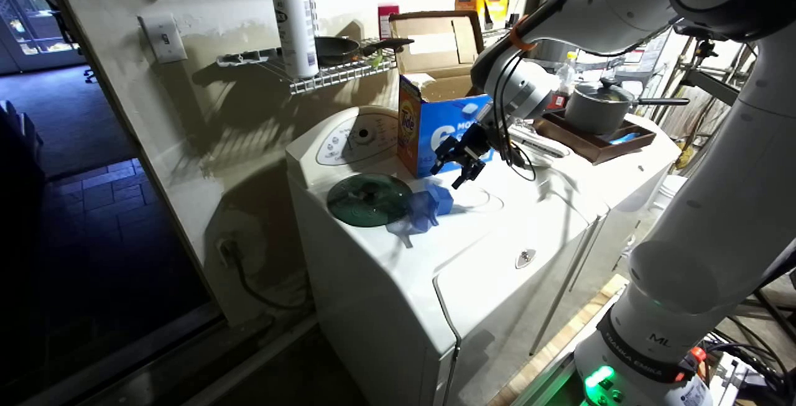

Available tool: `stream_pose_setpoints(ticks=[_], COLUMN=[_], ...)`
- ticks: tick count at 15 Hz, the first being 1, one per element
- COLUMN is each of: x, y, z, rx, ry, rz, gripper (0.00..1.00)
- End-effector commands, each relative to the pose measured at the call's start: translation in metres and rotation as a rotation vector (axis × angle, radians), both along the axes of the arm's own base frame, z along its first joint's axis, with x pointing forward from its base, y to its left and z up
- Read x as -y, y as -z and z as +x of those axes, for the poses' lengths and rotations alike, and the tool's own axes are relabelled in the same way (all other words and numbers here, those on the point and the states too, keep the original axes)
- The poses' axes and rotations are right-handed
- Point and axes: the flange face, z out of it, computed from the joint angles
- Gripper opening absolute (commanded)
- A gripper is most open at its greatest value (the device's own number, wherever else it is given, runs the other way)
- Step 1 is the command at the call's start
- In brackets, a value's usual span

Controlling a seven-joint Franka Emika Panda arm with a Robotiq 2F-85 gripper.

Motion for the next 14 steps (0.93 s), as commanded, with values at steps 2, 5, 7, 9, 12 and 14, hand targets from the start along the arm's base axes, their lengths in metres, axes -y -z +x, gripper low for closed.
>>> stream_pose_setpoints(ticks=[2,5,7,9,12,14], x=[-0.020,-0.028,-0.033,-0.038,-0.045,-0.047], y=[-0.014,-0.022,-0.024,-0.026,-0.023,-0.022], z=[0.004,0.010,0.014,0.016,0.019,0.019], rx=[-0.040,-0.075,-0.110,-0.153,-0.221,-0.243], ry=[0.013,0.058,0.077,0.085,0.084,0.088], rz=[-0.112,-0.254,-0.338,-0.402,-0.461,-0.488], gripper=[1.00,1.00,1.00,1.00,1.00,1.00])
